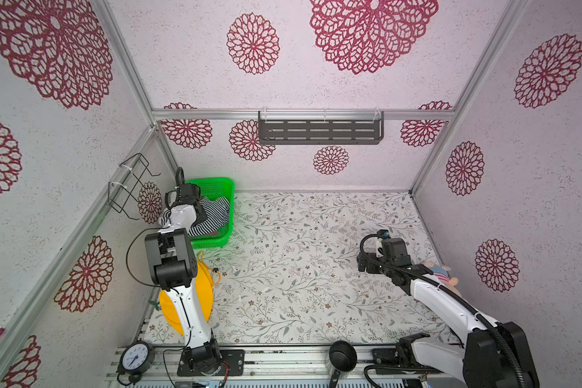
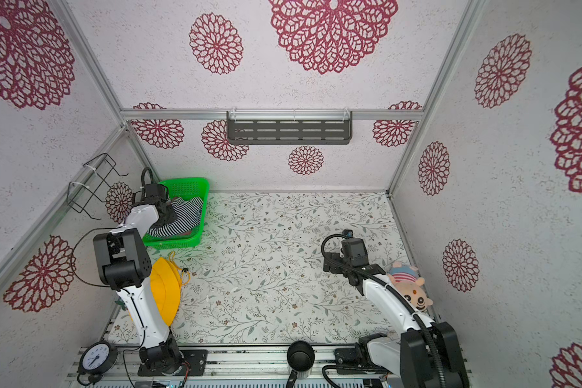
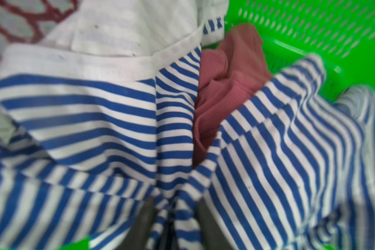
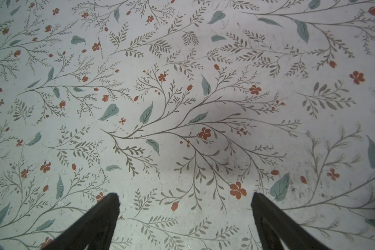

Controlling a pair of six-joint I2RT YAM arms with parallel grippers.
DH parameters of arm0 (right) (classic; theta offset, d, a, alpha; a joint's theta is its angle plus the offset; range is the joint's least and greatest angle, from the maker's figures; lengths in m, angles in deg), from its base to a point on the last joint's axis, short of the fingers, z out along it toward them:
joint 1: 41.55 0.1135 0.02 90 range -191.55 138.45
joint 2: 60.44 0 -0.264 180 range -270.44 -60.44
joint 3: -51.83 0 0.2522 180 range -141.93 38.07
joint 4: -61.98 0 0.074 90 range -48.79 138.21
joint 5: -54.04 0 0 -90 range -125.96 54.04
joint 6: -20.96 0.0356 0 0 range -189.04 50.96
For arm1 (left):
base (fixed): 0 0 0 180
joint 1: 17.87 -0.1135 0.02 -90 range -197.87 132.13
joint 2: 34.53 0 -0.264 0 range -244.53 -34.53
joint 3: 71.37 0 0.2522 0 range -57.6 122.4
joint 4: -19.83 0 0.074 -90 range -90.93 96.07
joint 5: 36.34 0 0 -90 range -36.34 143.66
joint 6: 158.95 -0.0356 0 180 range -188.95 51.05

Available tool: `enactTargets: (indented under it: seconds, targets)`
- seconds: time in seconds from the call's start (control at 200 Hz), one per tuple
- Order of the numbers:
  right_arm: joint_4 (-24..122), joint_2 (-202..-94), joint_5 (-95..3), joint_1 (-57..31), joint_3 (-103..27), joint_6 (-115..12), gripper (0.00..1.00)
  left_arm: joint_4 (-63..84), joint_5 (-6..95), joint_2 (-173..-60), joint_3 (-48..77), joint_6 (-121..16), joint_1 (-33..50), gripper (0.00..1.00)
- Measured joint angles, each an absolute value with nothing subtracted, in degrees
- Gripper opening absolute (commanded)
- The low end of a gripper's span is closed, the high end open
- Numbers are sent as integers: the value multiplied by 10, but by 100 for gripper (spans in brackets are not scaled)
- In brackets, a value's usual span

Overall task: Fold and stack the tank tops
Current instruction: 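Reach the left gripper into the green basket and grasp the striped tank top, then lift the striped tank top out and lay it on the table with the left gripper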

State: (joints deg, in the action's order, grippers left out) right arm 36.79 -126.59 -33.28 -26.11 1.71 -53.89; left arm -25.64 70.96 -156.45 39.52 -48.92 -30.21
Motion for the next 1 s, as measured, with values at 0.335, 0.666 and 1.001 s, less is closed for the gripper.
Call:
enactTargets:
  seconds: [0.335,0.666,1.001]
  targets:
    - [354,-1252,-335,-261,15,-538,99,-298,757,-1436,412,-532,-201,0]
    - [347,-1252,-442,-264,-32,-544,98,-365,795,-1287,596,-593,20,0]
    - [317,-1265,-531,-343,-76,-545,96,-411,797,-1268,629,-624,216,0]
